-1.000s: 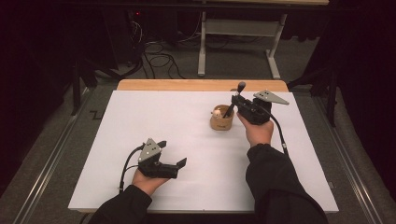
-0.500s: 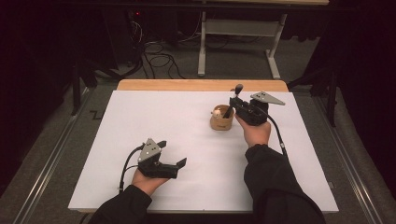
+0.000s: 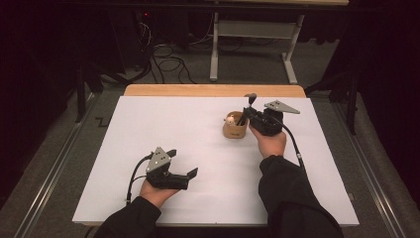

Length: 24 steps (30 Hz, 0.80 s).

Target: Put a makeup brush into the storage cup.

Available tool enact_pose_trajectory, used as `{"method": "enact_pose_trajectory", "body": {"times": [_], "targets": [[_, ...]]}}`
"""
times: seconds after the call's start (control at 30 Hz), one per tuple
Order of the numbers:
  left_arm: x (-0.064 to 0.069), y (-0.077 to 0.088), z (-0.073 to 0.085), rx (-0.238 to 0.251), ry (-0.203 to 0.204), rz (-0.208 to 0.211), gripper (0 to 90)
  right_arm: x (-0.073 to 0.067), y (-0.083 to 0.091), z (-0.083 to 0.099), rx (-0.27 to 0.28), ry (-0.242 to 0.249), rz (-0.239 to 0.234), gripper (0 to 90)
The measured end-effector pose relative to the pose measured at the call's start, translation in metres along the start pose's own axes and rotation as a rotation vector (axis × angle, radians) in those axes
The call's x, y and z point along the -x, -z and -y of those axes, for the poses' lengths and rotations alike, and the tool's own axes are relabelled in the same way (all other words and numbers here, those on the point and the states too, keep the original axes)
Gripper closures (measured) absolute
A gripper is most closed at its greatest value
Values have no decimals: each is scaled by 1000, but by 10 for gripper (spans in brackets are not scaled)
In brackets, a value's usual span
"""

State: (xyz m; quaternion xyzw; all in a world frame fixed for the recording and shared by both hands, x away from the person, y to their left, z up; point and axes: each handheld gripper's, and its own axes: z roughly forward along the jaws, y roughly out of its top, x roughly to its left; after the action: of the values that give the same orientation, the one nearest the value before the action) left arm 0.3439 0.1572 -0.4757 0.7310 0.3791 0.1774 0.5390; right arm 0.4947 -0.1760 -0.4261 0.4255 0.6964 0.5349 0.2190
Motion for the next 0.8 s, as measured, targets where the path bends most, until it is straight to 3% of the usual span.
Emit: {"method": "enact_pose_trajectory", "body": {"times": [0.23, 0.37, 0.47, 0.8], "targets": [[0, 0, 0, -1, 0, 0, 4, 1, -5, 3, -15, 3, 9, 770], [0, 0, 0, -1, -1, 0, 4, 2, -4, 2, -11, -27, 19, 575], [0, 0, 0, -1, -1, 0, 4, 2, -2, 2, -23, -31, 23, 489], [0, 0, 0, -5, -10, 2, 4, 7, 1, 1, -43, -44, 37, 387]]}}
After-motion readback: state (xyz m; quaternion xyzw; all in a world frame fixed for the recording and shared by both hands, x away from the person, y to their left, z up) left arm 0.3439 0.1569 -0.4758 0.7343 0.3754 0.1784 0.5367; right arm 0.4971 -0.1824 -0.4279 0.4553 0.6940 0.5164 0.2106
